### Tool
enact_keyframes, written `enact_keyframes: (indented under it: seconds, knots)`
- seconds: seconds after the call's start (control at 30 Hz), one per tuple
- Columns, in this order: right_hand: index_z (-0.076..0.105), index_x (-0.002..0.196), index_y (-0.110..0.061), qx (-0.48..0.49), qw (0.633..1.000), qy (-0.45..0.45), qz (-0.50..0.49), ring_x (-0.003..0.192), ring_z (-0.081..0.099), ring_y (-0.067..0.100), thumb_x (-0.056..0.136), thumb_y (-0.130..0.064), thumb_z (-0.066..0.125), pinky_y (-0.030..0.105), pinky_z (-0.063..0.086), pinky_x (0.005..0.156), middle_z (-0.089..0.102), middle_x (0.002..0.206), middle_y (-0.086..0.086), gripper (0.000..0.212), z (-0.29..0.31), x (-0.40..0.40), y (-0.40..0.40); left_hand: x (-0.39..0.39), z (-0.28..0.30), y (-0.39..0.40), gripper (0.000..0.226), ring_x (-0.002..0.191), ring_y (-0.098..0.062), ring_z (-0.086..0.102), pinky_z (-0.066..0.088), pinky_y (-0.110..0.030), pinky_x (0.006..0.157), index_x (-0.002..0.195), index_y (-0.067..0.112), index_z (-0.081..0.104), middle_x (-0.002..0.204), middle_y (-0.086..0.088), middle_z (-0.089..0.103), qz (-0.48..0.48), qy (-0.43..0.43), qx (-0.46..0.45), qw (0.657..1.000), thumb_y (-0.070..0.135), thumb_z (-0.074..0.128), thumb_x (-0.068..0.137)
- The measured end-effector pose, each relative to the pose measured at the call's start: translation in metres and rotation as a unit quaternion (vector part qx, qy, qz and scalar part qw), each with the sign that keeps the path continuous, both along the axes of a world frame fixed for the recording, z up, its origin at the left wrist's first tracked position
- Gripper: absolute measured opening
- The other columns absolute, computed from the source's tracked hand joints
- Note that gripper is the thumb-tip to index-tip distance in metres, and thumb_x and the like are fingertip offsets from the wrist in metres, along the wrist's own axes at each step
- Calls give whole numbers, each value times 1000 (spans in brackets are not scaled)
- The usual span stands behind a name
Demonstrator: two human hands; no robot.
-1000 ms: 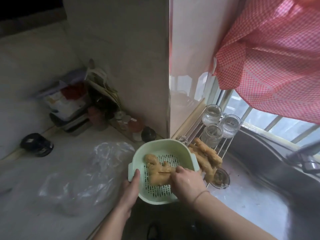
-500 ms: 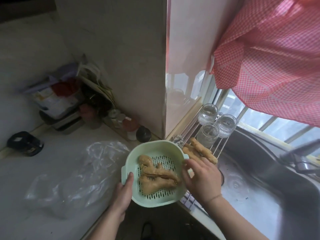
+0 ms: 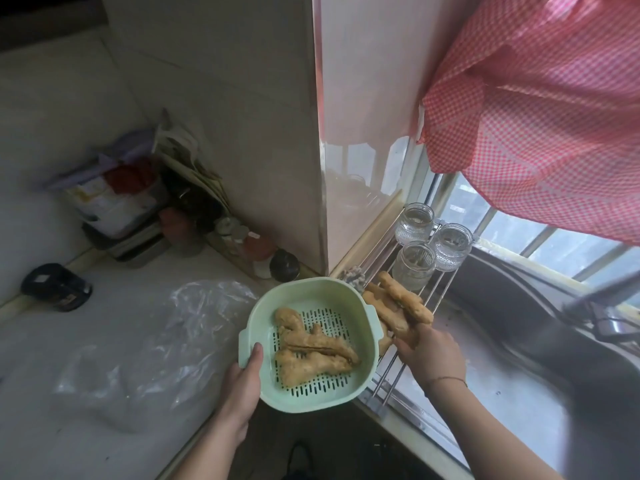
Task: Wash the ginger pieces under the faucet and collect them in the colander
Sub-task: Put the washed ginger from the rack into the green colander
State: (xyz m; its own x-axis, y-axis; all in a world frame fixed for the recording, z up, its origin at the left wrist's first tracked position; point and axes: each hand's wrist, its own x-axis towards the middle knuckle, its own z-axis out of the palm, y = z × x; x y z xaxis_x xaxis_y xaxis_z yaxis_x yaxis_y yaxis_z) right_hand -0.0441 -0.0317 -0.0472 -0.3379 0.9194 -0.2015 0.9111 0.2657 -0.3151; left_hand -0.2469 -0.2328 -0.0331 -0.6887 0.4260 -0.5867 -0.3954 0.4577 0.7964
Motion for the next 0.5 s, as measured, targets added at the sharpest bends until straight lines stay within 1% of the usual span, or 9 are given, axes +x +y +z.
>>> enact_keyframes:
  seconds: [0.1,0.2,0.3,0.4,0.47,0.5]
  knots:
    - [61,80,-15,16,999,43,8,64,51,20,83,-41,62,29,44,56,58,69,1,26,-5,1,0,0,3,-1,30,95,-21,71,55,-42,90,94,25,72,97,-1,77,-7,9,-7,1000,39,46,101]
    - [64,77,-15,29,997,57,48,60,55,21,81,-34,66,30,49,56,62,66,2,20,-4,5,4,-2,5,-4,30,96,-21,71,54,-39,88,93,26,71,98,0,77,-7,9,-10,1000,39,46,101]
    - [64,70,-15,38,994,76,65,55,55,21,78,-28,68,30,49,53,61,59,1,16,2,9,8,-4,8,-5,29,95,-20,71,55,-38,85,95,26,71,95,1,78,-8,13,-6,1000,39,45,101]
    - [63,65,-15,48,988,124,79,53,55,19,74,-22,71,30,50,53,59,54,-1,14,12,11,10,-5,10,-5,30,93,-20,72,55,-37,83,94,27,71,93,3,78,-3,20,-8,1000,39,45,101]
    - [62,66,-17,69,980,165,90,51,55,17,72,-20,76,28,50,53,59,53,-4,15,23,13,8,-5,12,-5,30,94,-21,72,55,-40,87,94,26,72,93,2,78,-6,23,-9,1000,39,46,101]
    - [63,70,-18,89,974,188,93,50,54,15,70,-20,78,24,48,53,59,54,-6,15,30,13,7,-5,13,-5,31,95,-21,72,55,-43,89,94,26,73,93,1,78,-7,23,-9,1000,39,46,101]
